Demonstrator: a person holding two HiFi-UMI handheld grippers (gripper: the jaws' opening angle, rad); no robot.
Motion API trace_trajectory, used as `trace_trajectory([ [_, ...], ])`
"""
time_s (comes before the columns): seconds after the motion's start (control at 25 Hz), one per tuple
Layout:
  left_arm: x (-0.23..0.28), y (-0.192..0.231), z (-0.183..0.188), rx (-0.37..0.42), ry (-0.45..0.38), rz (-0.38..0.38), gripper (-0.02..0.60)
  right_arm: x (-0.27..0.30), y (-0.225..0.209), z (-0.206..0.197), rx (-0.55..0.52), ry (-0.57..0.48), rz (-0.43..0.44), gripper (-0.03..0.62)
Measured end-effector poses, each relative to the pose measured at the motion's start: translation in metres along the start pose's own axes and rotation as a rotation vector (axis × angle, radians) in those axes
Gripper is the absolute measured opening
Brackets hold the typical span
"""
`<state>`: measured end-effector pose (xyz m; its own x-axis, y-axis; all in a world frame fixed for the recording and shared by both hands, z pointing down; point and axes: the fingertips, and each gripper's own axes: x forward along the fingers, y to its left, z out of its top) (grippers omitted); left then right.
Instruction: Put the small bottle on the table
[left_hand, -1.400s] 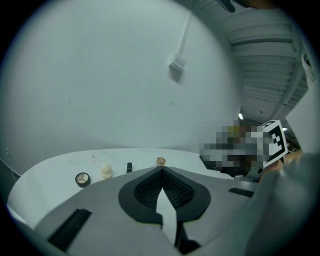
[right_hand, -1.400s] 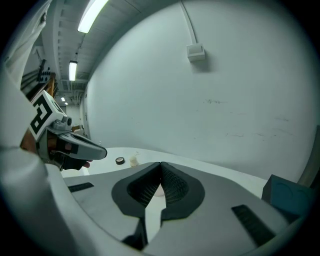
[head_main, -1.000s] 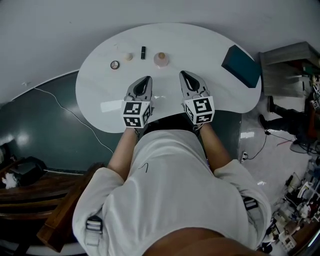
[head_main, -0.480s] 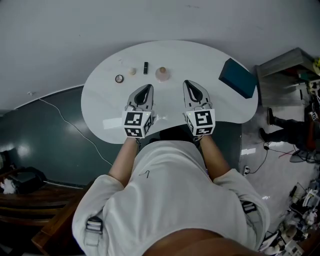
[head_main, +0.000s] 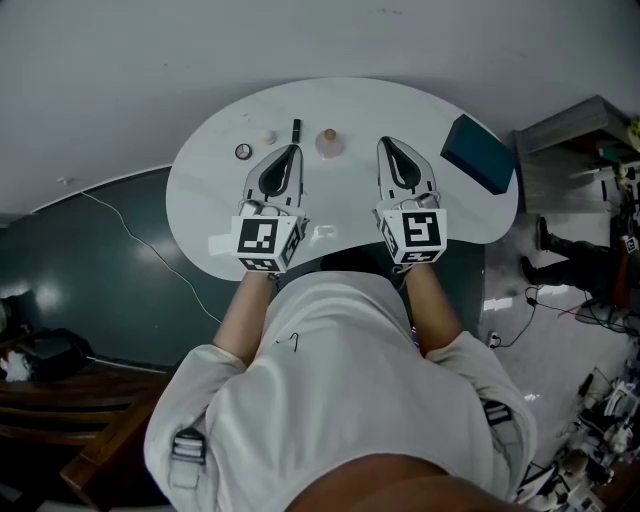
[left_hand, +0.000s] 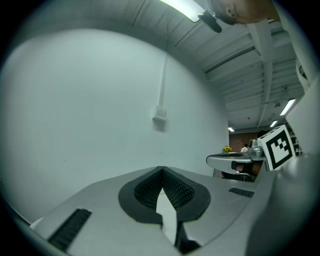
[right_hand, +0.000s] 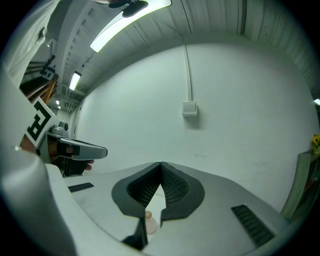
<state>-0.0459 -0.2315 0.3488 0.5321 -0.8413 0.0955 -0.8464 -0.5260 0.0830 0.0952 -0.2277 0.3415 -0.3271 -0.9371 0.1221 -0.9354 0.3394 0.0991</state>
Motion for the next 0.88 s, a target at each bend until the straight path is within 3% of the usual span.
trace_trajectory([
  [0.88,-0.003,-0.003,0.014,0.038,-0.037,0.032,0.012,-0.003,-0.002,0.01,-0.023,-0.005,0.003,-0.003],
])
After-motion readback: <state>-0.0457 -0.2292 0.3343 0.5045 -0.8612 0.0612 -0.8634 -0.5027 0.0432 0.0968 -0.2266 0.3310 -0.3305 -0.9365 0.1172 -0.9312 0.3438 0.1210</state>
